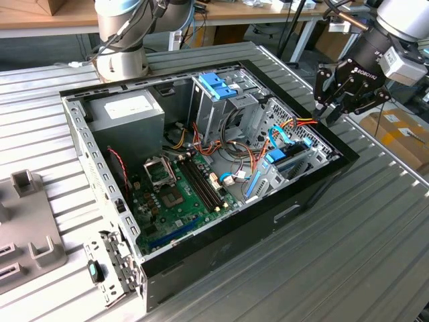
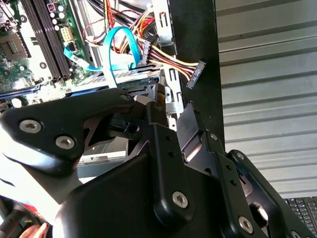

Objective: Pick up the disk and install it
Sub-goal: 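Insert the second disk wire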

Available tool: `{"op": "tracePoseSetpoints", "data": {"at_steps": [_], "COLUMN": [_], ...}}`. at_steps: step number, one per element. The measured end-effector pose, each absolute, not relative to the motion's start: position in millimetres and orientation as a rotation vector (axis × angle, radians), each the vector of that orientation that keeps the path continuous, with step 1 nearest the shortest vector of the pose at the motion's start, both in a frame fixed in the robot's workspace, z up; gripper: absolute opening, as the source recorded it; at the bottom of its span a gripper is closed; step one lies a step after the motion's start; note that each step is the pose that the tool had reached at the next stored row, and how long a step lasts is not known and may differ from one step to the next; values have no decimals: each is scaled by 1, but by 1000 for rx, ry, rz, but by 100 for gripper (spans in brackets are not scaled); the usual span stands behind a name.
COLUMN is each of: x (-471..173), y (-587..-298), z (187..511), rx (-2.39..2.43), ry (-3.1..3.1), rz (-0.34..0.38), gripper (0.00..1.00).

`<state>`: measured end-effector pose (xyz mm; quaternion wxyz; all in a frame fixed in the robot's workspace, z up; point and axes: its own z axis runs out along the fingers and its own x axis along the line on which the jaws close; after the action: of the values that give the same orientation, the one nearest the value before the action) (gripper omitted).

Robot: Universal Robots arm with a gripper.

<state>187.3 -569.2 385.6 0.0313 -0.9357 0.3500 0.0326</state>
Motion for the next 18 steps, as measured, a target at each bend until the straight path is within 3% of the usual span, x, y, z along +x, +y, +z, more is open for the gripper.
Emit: {"op": "tracePoseSetpoints", "data": {"at_steps": [18], "x": [198], "y": [-565], "z": [373], "rx": [-2884], "ry": [1078], "rz": [81], "gripper": [37]}}
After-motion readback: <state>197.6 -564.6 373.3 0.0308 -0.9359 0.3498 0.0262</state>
